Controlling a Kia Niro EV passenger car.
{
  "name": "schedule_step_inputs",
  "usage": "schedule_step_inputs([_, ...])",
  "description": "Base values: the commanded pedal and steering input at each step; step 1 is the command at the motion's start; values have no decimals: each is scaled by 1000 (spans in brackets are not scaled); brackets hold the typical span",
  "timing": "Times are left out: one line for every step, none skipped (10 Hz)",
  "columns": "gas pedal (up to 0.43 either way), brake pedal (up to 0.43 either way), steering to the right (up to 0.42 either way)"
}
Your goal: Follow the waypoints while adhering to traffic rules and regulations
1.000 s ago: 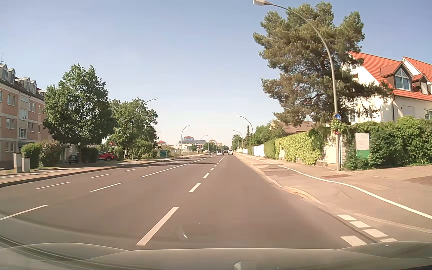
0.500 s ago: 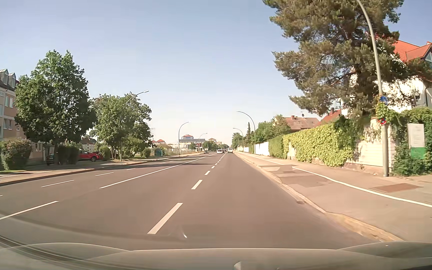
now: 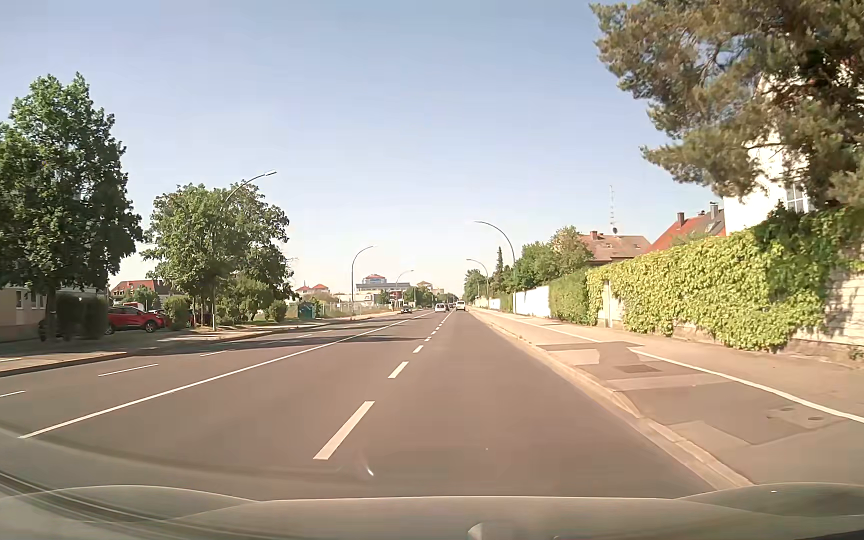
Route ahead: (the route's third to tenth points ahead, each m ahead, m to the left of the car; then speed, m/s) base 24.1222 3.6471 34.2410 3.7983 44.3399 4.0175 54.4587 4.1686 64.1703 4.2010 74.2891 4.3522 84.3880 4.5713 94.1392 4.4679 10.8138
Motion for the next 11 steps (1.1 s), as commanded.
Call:
schedule_step_inputs([138,0,-2])
schedule_step_inputs([138,0,2])
schedule_step_inputs([138,0,2])
schedule_step_inputs([138,0,2])
schedule_step_inputs([138,0,2])
schedule_step_inputs([138,0,2])
schedule_step_inputs([138,0,2])
schedule_step_inputs([138,0,3])
schedule_step_inputs([138,0,3])
schedule_step_inputs([138,0,3])
schedule_step_inputs([138,0,3])
